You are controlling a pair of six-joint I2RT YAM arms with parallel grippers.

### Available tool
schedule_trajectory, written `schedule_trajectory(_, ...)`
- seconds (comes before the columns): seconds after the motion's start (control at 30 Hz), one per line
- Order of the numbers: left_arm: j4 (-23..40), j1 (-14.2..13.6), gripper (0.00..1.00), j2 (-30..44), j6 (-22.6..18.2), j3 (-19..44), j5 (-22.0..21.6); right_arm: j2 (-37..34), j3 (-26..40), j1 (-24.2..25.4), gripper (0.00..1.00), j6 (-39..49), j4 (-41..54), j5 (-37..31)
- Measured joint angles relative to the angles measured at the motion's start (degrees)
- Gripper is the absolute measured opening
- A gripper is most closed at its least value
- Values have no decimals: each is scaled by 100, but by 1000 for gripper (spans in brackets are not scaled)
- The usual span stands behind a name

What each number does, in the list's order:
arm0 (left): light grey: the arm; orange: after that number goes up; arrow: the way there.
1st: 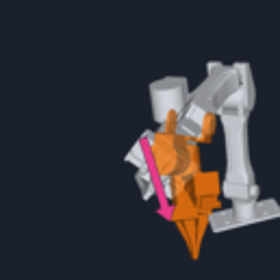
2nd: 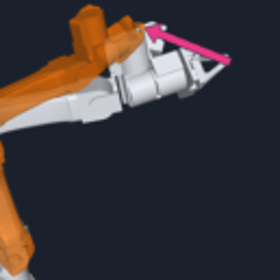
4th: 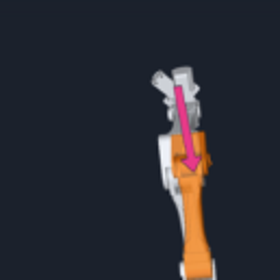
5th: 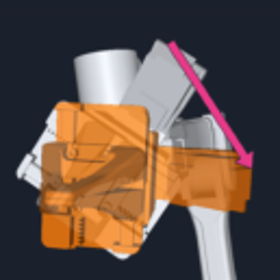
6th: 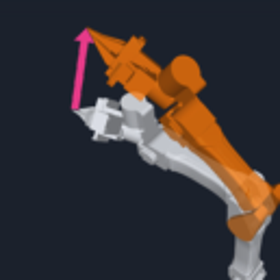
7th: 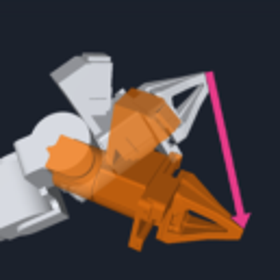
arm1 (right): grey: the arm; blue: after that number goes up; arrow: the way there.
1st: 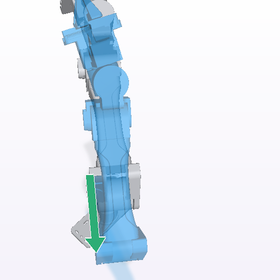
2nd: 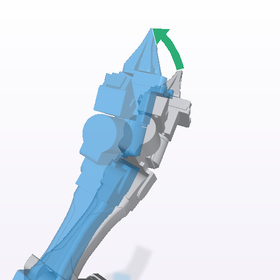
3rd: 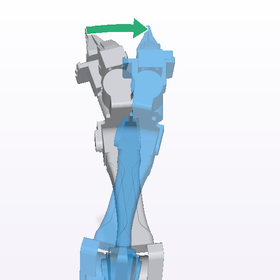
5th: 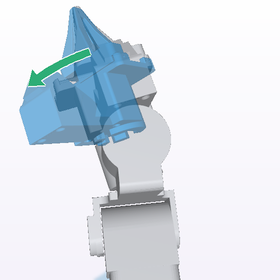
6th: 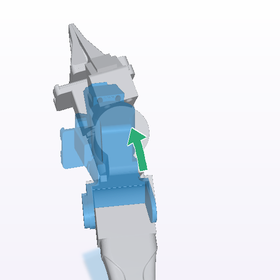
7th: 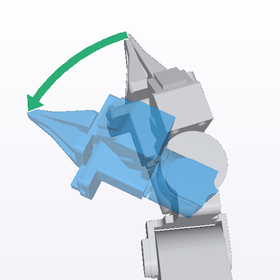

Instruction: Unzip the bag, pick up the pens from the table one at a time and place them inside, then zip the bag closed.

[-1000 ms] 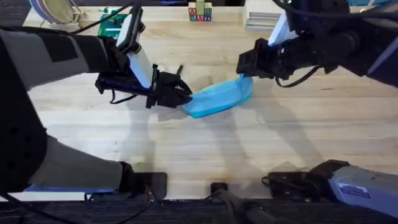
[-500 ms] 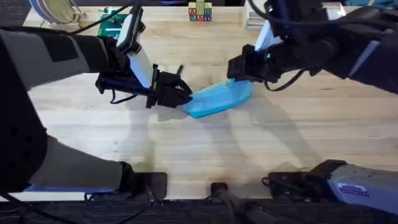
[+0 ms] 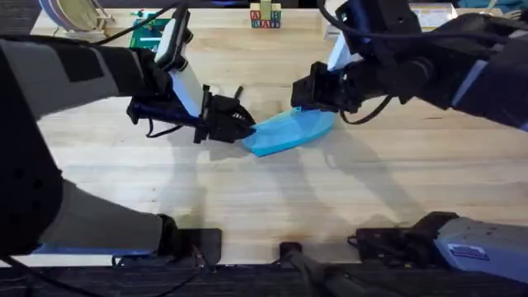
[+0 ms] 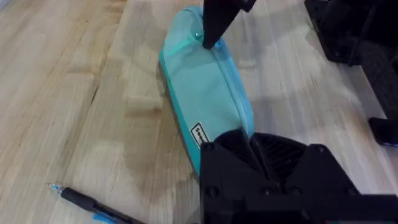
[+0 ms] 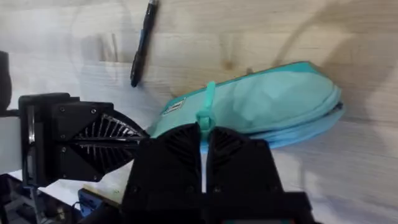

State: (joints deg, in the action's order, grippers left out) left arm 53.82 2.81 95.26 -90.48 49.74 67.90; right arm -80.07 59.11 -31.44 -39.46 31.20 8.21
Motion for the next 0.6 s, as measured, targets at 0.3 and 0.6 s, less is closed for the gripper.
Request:
schedule_trajectory(0.3, 15, 2, 41, 0, 0, 0, -4, -4, 0, -448, 34, -155, -212, -94)
schedule_trajectory(0.6, 17, 2, 41, -1, 0, 0, -7, -2, 0, -684, 34, -195, -309, -135)
